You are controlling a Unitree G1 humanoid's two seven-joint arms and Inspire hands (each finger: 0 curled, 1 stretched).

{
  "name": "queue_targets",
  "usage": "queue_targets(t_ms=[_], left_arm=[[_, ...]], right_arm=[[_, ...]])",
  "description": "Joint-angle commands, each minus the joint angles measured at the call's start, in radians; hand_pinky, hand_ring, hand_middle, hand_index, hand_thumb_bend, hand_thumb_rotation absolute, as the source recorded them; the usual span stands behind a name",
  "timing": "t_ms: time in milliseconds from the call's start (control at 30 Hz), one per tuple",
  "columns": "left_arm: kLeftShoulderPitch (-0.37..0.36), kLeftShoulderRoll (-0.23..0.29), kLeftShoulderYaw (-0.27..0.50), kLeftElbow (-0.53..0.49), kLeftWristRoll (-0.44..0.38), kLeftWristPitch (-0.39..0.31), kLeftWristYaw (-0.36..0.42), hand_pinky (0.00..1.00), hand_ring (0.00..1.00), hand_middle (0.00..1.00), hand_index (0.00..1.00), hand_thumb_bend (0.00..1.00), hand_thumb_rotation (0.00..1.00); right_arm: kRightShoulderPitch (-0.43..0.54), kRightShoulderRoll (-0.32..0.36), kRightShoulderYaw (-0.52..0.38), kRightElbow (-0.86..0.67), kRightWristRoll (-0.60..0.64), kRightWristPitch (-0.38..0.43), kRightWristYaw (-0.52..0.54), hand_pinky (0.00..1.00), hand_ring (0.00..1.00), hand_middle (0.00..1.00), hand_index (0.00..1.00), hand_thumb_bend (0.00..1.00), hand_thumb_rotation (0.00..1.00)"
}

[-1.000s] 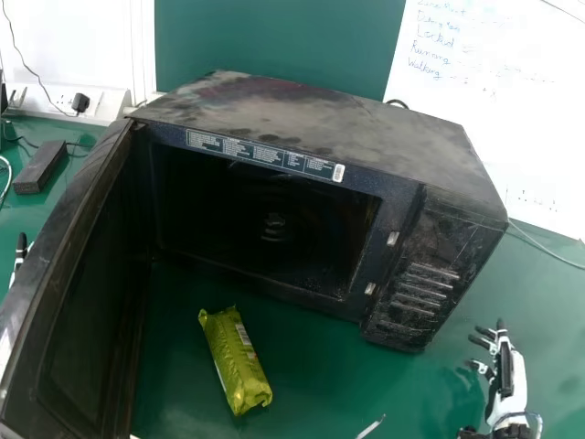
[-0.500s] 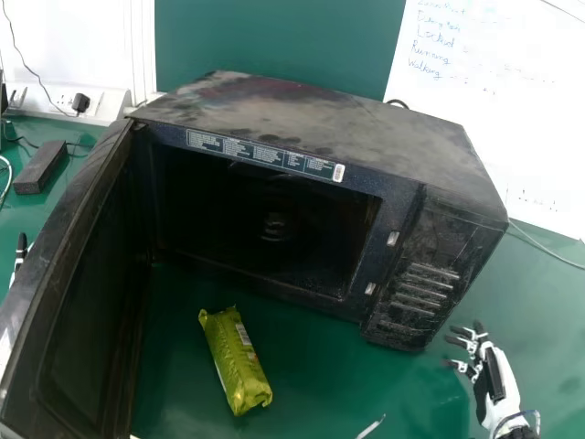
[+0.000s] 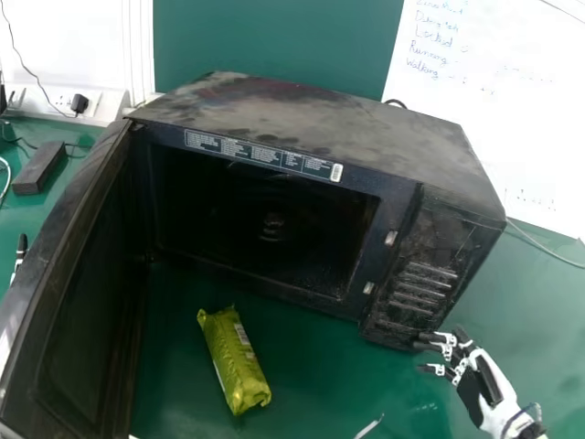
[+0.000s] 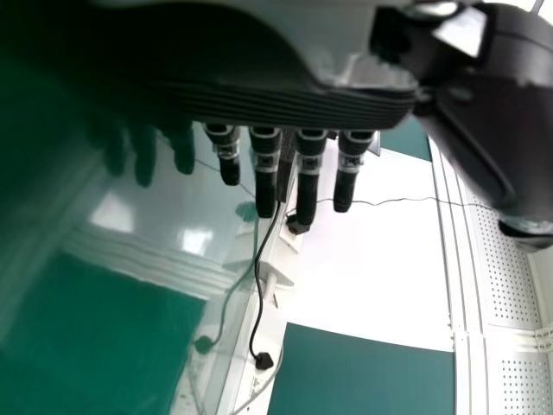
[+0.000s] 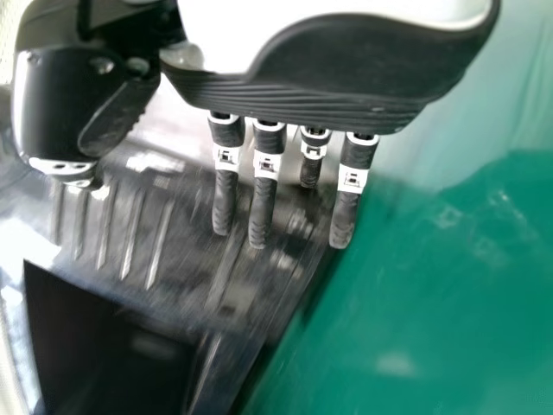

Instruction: Put biscuit inside oven

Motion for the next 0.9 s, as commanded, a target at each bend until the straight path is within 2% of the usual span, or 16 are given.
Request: queue_targets(t_ms=[0, 100, 167, 233, 367, 467, 600, 700, 800, 867], left_arm=[[0.014, -0.005, 0.002, 0.005, -0.003, -0.002, -0.002, 0.95, 0.90, 0.91, 0.94, 0.25, 0.00], [0.012, -0.007, 0.003, 0.008, -0.004, -0.005, -0.002, 0.95, 0.89, 0.90, 0.93, 0.26, 0.00], [0.012, -0.009, 0.004, 0.005, -0.006, -0.001, 0.000, 0.94, 0.89, 0.90, 0.93, 0.26, 0.00], [0.013, -0.009, 0.003, 0.002, -0.005, 0.003, 0.001, 0.95, 0.89, 0.90, 0.93, 0.26, 0.00], [0.014, -0.010, 0.001, 0.001, -0.003, 0.001, -0.001, 0.95, 0.89, 0.90, 0.93, 0.26, 0.00], [0.013, -0.012, 0.001, 0.004, -0.004, -0.004, -0.002, 0.95, 0.89, 0.90, 0.94, 0.26, 0.00], [0.015, -0.015, -0.002, -0.005, 0.001, 0.001, 0.008, 0.94, 0.89, 0.90, 0.93, 0.26, 0.00], [0.018, -0.017, -0.004, -0.010, 0.002, 0.001, 0.009, 0.94, 0.89, 0.89, 0.93, 0.27, 0.00], [0.019, -0.020, -0.003, -0.012, 0.001, -0.003, 0.008, 0.94, 0.89, 0.90, 0.93, 0.27, 0.00], [0.018, -0.023, -0.002, -0.011, -0.001, -0.005, 0.007, 0.95, 0.89, 0.89, 0.92, 0.27, 0.00]], right_arm=[[-0.002, -0.028, 0.010, 0.013, 0.049, 0.007, 0.075, 0.71, 0.73, 0.76, 0.78, 0.77, 0.40], [0.002, -0.055, 0.020, -0.005, 0.073, 0.026, 0.106, 0.71, 0.75, 0.78, 0.79, 0.77, 0.34], [0.000, -0.073, 0.027, -0.011, 0.068, 0.008, 0.131, 0.70, 0.76, 0.79, 0.80, 0.78, 0.32], [0.001, -0.087, 0.029, -0.032, 0.067, 0.008, 0.148, 0.70, 0.77, 0.80, 0.81, 0.80, 0.35], [0.006, -0.101, 0.027, -0.094, 0.077, 0.029, 0.157, 0.75, 0.80, 0.82, 0.83, 0.80, 0.32], [0.015, -0.113, 0.026, -0.162, 0.062, 0.030, 0.144, 0.77, 0.81, 0.82, 0.83, 0.82, 0.35], [0.045, -0.107, 0.017, -0.300, 0.041, 0.092, 0.066, 0.82, 0.84, 0.84, 0.83, 0.82, 0.30], [0.071, -0.090, 0.015, -0.414, 0.011, 0.136, -0.013, 0.78, 0.82, 0.83, 0.83, 0.83, 0.33], [0.095, -0.091, 0.029, -0.536, -0.072, 0.180, -0.094, 0.73, 0.80, 0.84, 0.83, 0.82, 0.39], [0.108, -0.091, 0.042, -0.624, -0.130, 0.245, -0.151, 0.70, 0.80, 0.85, 0.84, 0.77, 0.35]])
